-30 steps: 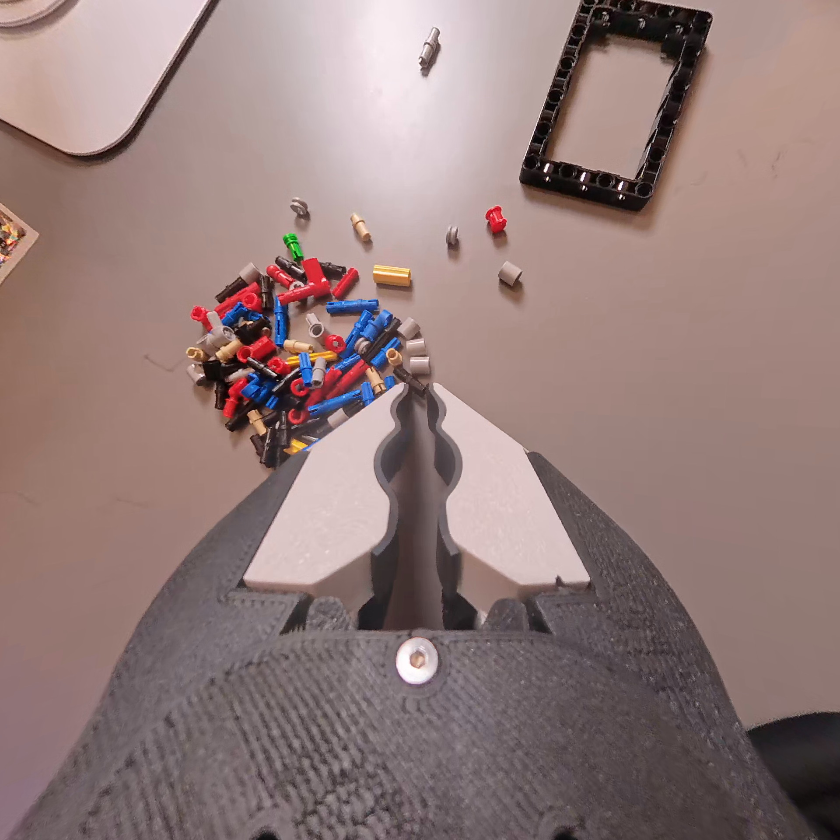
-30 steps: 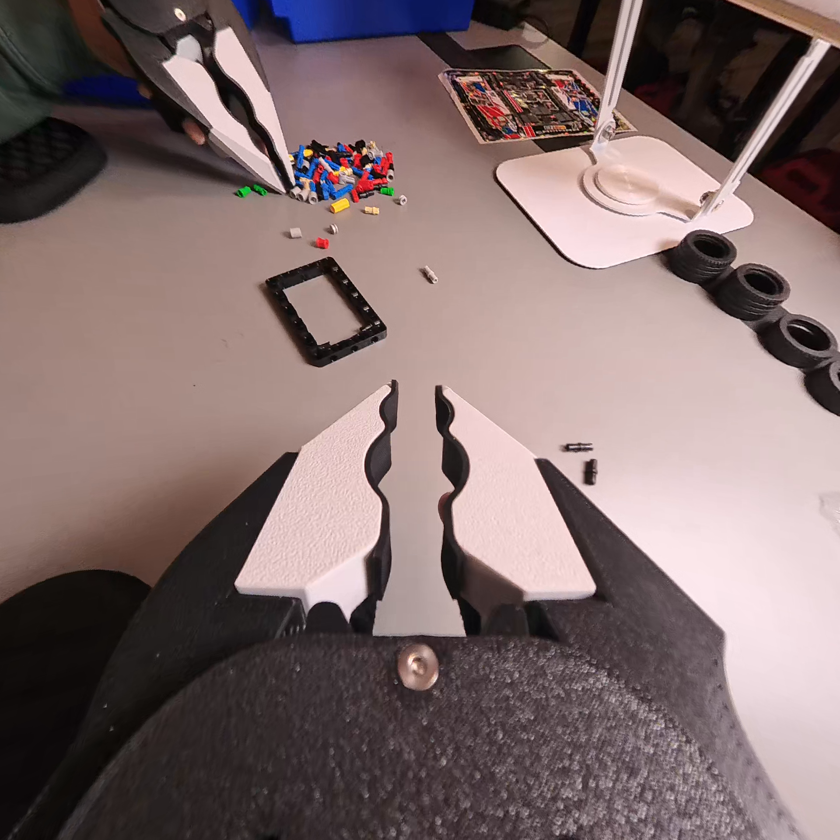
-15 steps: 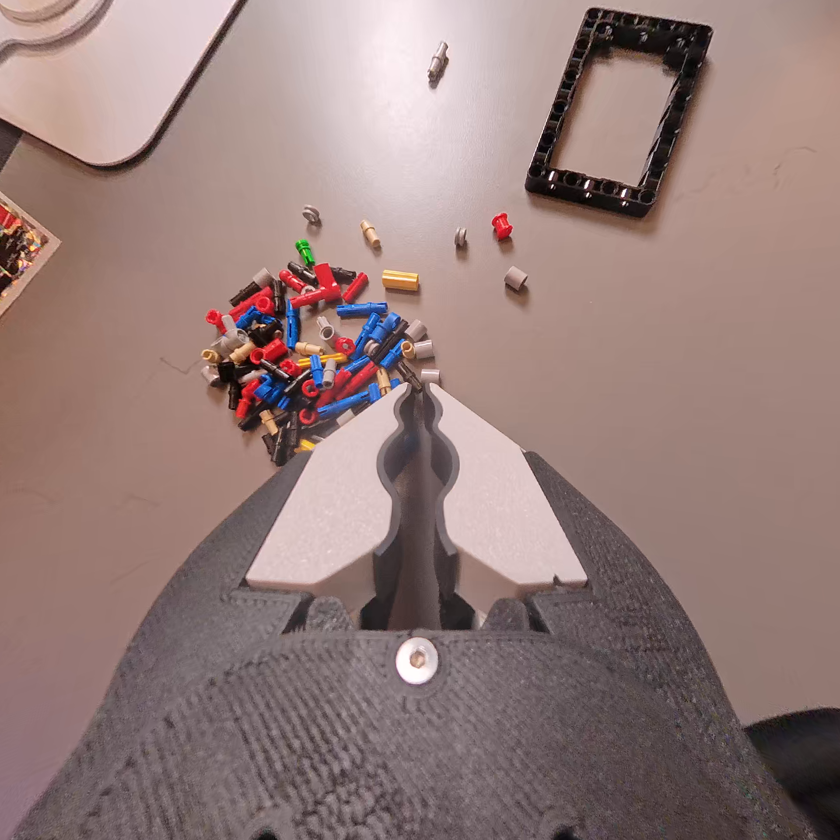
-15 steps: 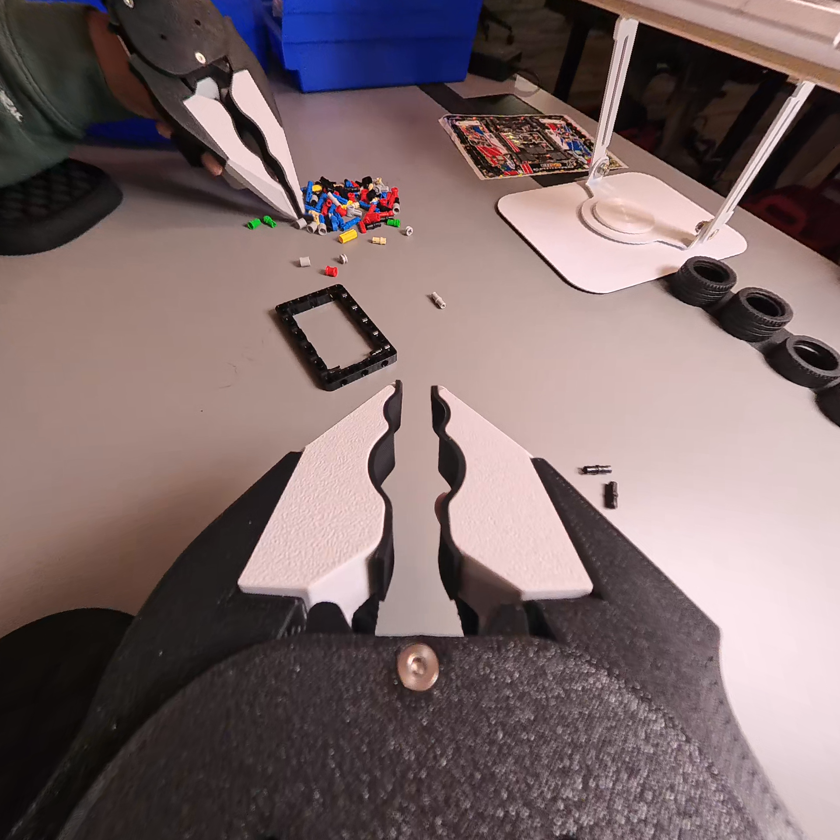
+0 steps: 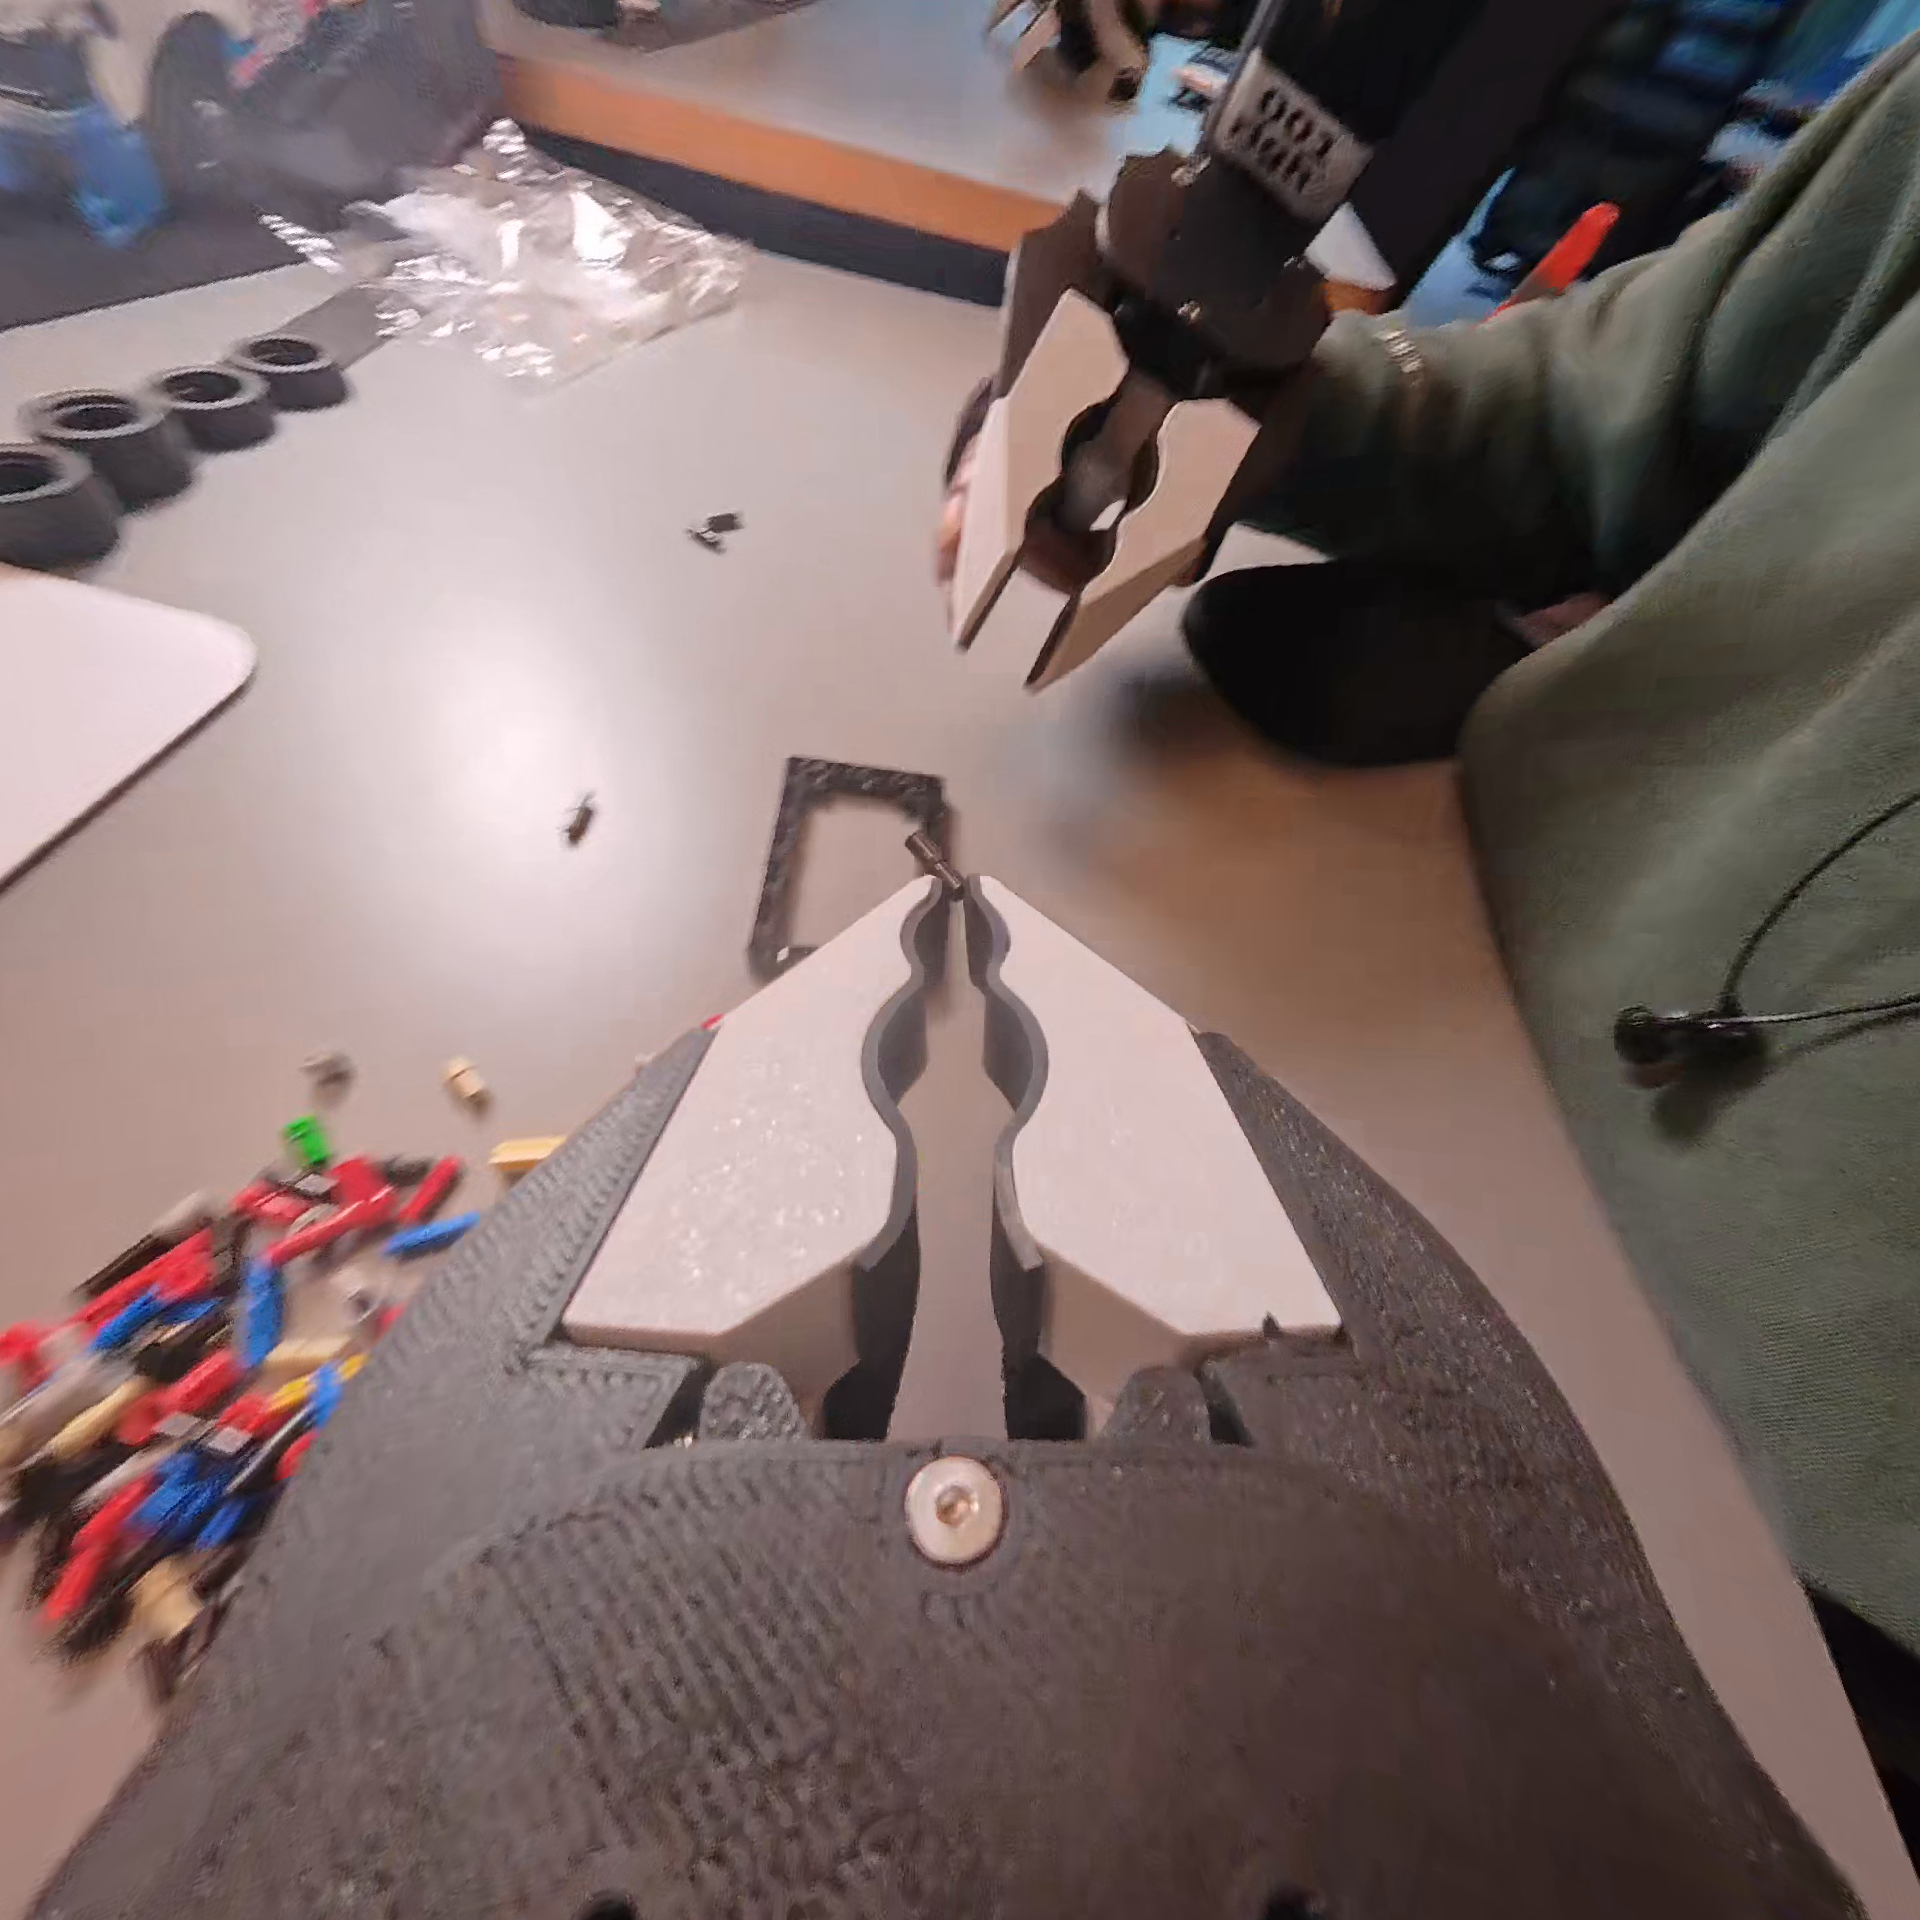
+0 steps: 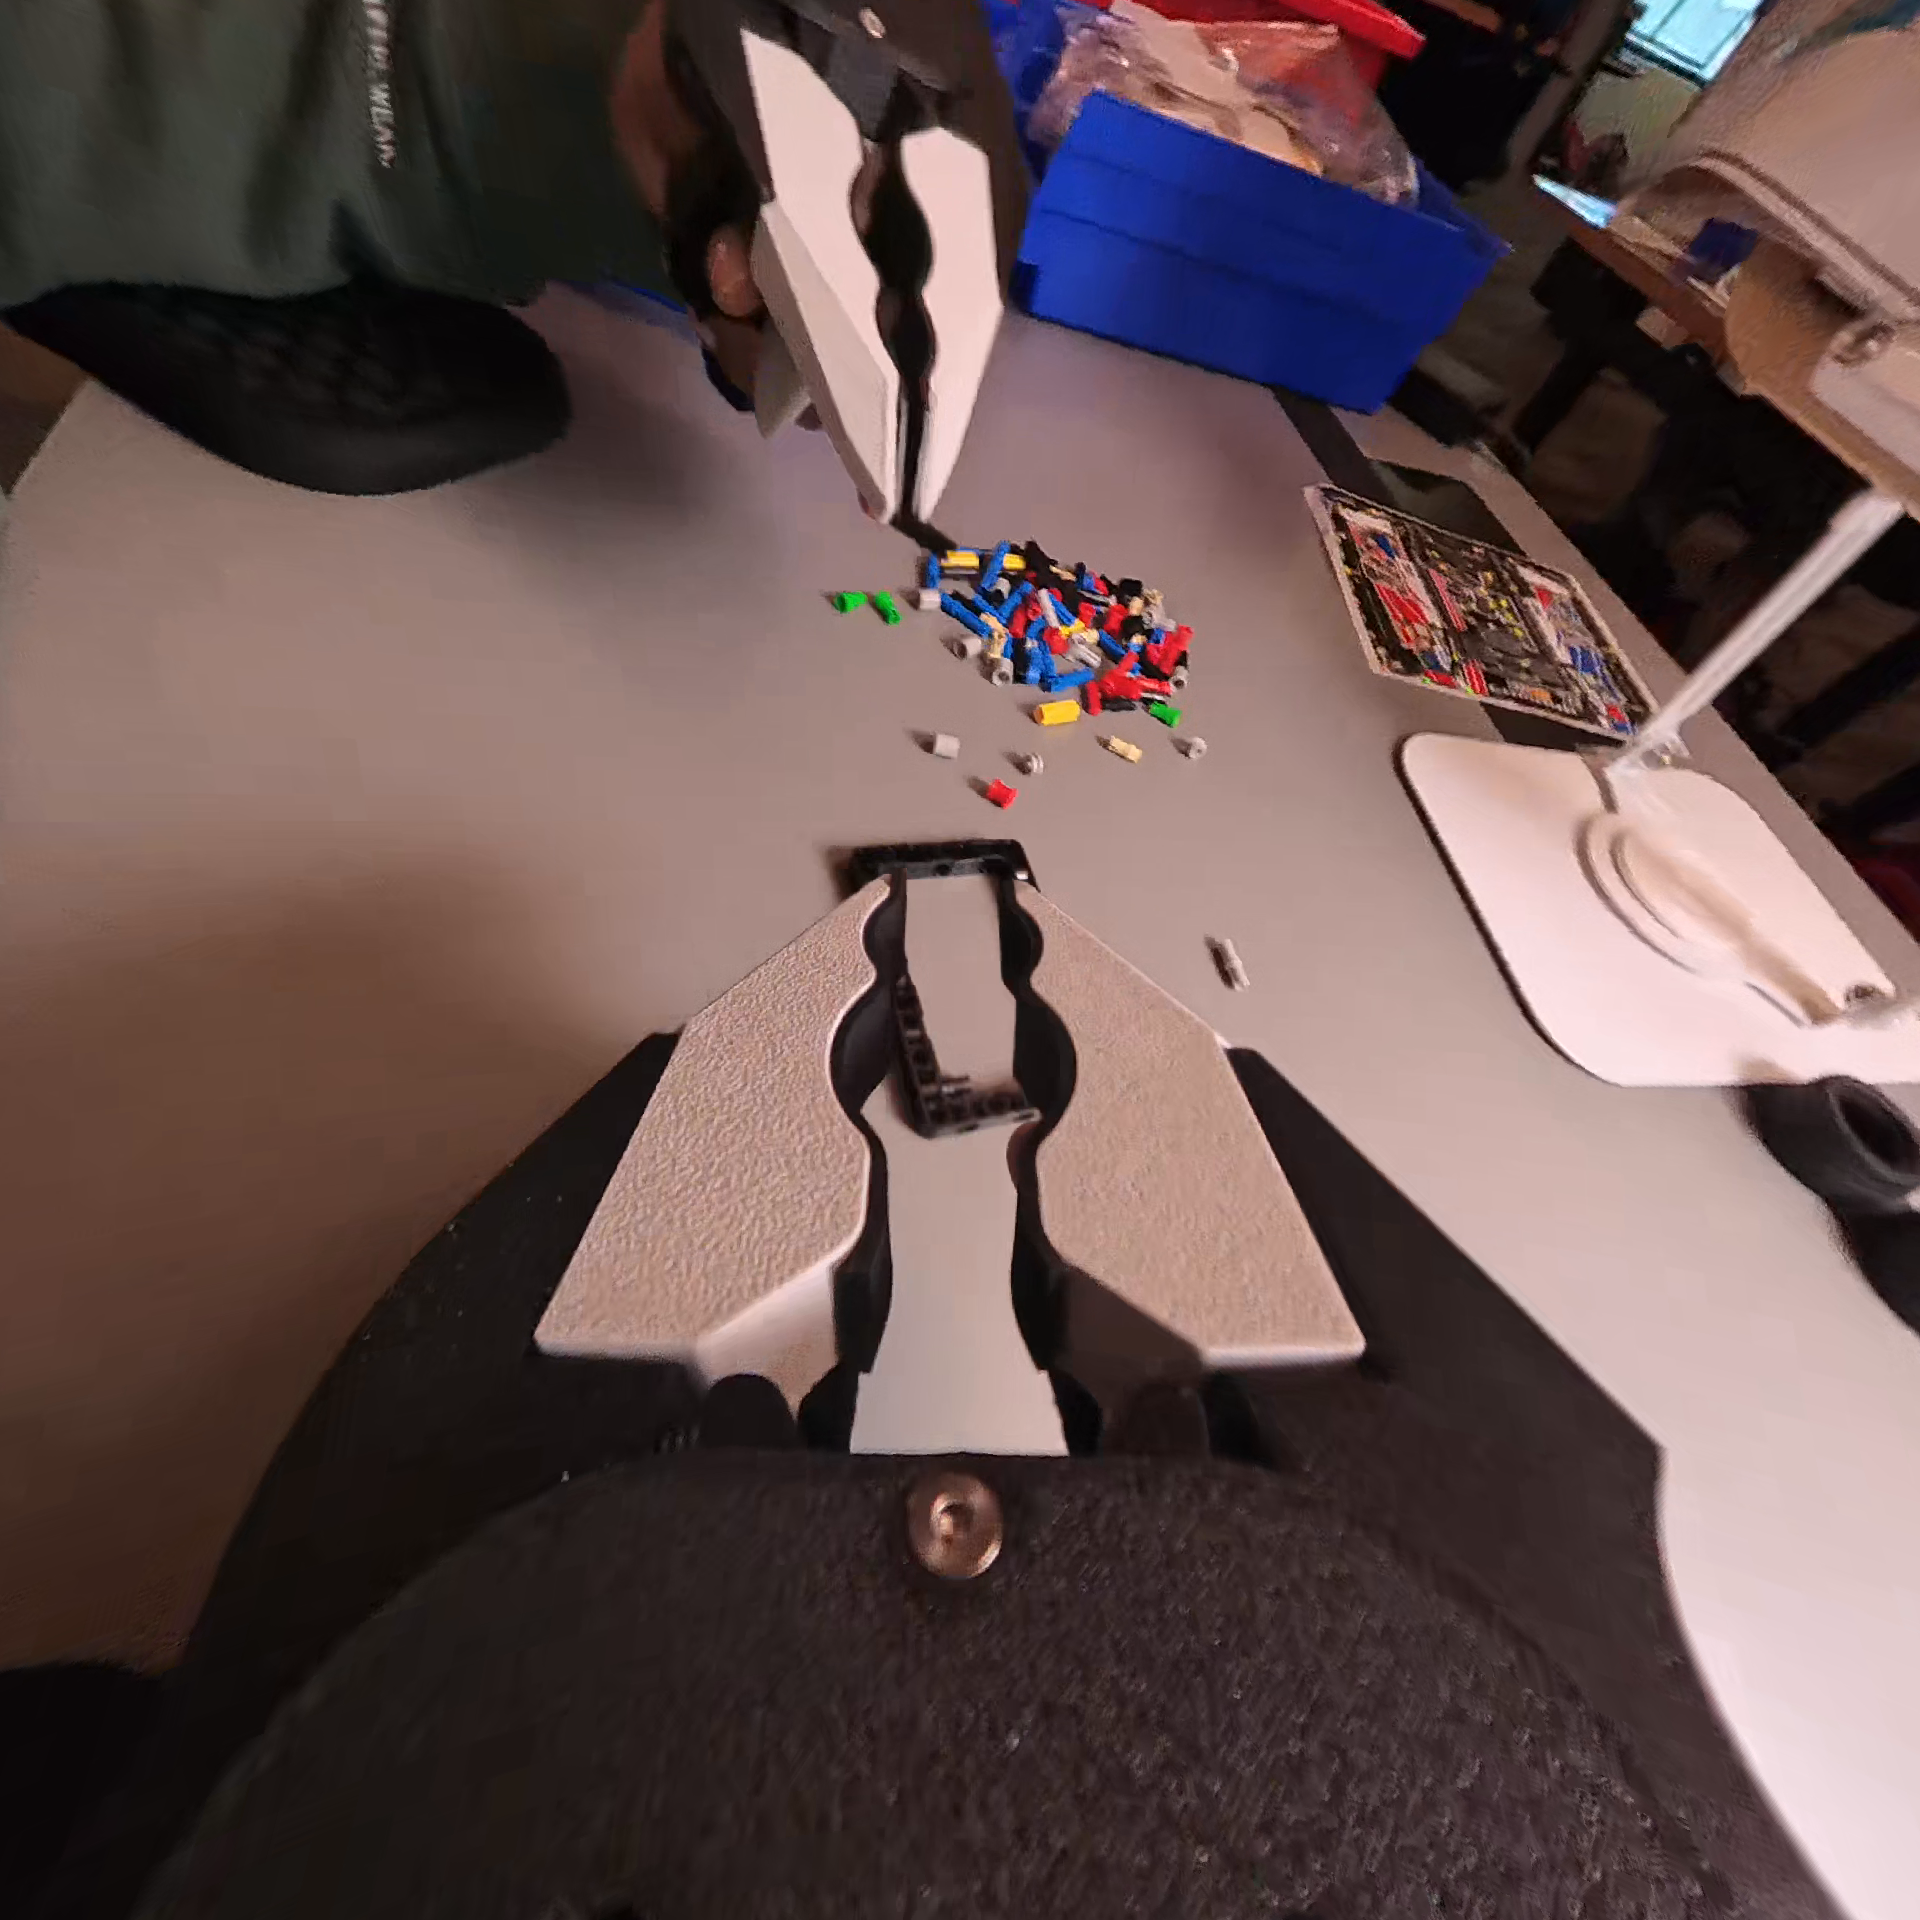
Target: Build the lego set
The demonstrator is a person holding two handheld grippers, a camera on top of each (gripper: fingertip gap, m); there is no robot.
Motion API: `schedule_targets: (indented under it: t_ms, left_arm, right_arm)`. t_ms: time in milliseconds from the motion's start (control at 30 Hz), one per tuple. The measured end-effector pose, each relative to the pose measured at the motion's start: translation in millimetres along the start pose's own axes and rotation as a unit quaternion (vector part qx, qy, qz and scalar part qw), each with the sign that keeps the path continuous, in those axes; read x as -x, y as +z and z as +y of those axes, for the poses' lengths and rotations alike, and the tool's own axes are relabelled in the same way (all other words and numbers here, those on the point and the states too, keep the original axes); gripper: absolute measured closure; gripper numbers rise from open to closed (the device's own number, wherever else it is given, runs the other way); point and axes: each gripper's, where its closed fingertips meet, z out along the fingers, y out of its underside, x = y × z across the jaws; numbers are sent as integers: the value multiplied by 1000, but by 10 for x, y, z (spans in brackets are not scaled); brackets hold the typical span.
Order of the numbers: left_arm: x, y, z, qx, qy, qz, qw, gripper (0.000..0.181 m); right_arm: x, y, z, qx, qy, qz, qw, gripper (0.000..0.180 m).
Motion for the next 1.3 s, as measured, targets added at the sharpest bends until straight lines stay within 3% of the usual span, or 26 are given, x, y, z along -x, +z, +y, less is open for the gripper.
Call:
schedule_targets:
  t_ms: [233, 400, 500, 667, 733, 833, 1100, 1300]
  left_arm:
    - [-284, 246, -12, -20, -21, 88, 996, 181]
    - [-354, 347, 78, 0, -21, 102, 995, 181]
    - [-392, 422, 153, 12, -27, 114, 993, 181]
    - [-356, 432, 204, 18, -33, 111, 993, 181]
    - [-301, 417, 194, 12, -34, 97, 995, 181]
    - [-128, 361, 154, -2, -36, 48, 998, 166]
    - [565, 124, 82, -36, -15, -155, 987, 140]
    - [669, -12, 71, -27, -4, -206, 978, 136]
  right_arm:
    - [214, 263, -211, -12, -107, -16, 994, 157]
    - [372, 421, -182, -7, -115, -41, 992, 156]
    - [438, 518, -99, 3, -119, -49, 992, 175]
    - [439, 536, 3, 13, -117, -52, 992, 178]
    - [398, 503, 49, 22, -116, -48, 992, 178]
    - [221, 365, 208, 58, -103, -28, 993, 178]
    - [-1039, -590, 1230, 291, 25, 99, 951, 177]
    - [-1130, -819, 1460, 346, 102, 63, 931, 177]
